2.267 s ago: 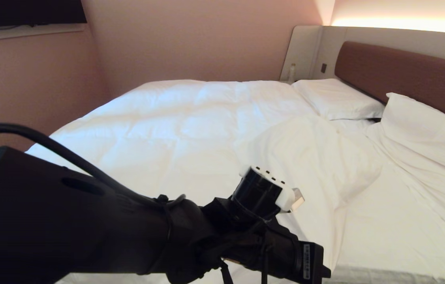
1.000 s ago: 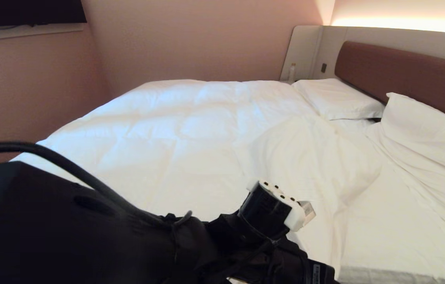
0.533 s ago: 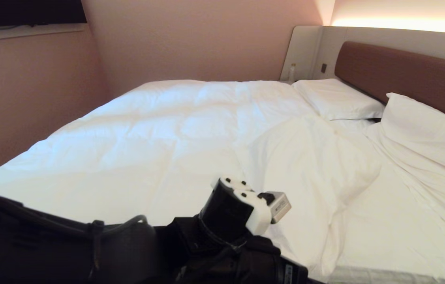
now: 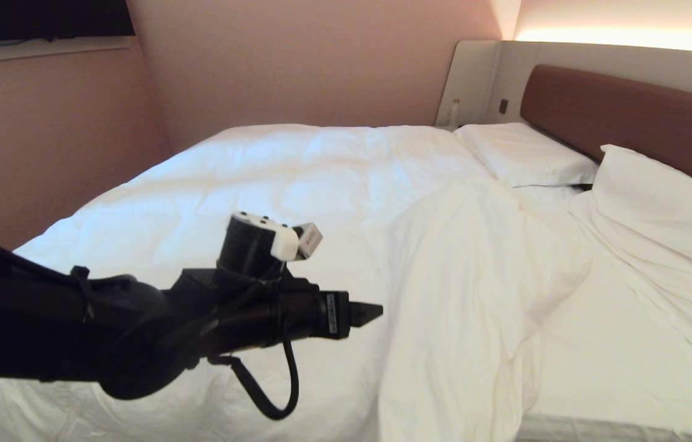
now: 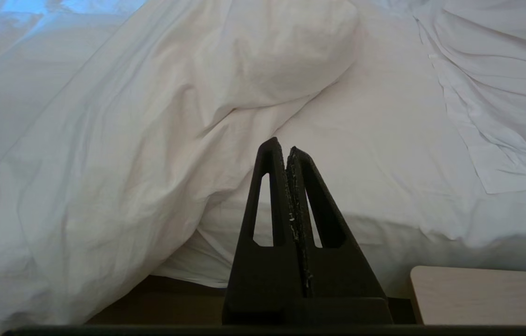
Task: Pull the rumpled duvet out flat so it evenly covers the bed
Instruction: Flatten the corners of the folded blanket
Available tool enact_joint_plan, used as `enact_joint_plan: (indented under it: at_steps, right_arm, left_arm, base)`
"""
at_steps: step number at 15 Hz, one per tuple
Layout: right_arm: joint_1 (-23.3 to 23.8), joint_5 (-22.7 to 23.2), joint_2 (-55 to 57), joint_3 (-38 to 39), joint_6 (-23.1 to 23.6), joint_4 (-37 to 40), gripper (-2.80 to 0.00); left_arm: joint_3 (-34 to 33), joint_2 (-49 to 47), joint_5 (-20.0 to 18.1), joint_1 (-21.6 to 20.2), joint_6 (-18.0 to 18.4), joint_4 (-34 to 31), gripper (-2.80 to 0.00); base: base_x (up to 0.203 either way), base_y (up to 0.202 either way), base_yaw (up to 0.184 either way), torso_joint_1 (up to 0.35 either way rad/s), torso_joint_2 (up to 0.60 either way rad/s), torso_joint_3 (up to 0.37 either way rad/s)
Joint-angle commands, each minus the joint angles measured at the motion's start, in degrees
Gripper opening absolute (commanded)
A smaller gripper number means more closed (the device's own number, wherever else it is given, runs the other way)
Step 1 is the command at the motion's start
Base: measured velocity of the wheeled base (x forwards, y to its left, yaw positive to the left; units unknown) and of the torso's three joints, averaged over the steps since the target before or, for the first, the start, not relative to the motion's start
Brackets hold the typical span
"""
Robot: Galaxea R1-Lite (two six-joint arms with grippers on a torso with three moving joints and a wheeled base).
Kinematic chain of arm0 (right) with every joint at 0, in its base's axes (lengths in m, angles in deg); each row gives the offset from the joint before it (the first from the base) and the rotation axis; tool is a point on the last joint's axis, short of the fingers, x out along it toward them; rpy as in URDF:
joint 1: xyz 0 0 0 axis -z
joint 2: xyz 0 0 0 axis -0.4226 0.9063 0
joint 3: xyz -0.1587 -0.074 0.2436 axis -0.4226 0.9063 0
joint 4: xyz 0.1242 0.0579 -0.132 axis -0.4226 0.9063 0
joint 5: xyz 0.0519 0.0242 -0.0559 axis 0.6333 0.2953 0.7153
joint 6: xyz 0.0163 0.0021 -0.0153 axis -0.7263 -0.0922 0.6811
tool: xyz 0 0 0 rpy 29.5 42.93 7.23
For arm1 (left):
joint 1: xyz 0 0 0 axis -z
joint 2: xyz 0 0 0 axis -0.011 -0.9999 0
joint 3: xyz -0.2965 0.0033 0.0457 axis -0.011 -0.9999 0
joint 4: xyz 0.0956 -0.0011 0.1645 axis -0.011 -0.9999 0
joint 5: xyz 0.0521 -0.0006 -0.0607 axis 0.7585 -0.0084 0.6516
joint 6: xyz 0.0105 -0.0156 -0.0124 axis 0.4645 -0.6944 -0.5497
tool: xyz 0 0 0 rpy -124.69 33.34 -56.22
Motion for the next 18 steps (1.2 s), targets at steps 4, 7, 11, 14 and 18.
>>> enact_joint_plan:
  at_steps: [4, 7, 11, 14, 18]
  right_arm:
    - [0.0, 0.0, 0.0, 0.0, 0.0, 0.0, -2.8]
    - [0.0, 0.0, 0.0, 0.0, 0.0, -0.1, -2.8]
    - [0.0, 0.0, 0.0, 0.0, 0.0, 0.0, -2.8]
    - [0.0, -0.1, 0.0, 0.0, 0.0, 0.0, -2.8]
    - [0.0, 0.0, 0.0, 0.0, 0.0, 0.0, -2.8]
  left_arm:
    - [17.5, -11.6, -0.4, -6.3, -0.3, -0.8, 0.0]
    - [34.3, -21.7, -0.5, -7.2, -0.3, -6.2, 0.0]
    - [54.2, -34.8, -0.3, -6.7, -0.9, -16.4, 0.0]
    - [57.8, -41.6, 2.4, -5.0, 0.7, -19.3, 0.0]
    - [57.7, -43.5, 3.8, -4.1, 0.5, -18.9, 0.0]
  base:
    - [0.0, 0.0, 0.0, 0.0, 0.0, 0.0]
    - [0.0, 0.0, 0.0, 0.0, 0.0, 0.0]
    - [0.0, 0.0, 0.0, 0.0, 0.0, 0.0]
    - [0.0, 0.0, 0.0, 0.0, 0.0, 0.0]
    - [0.0, 0.0, 0.0, 0.0, 0.0, 0.0]
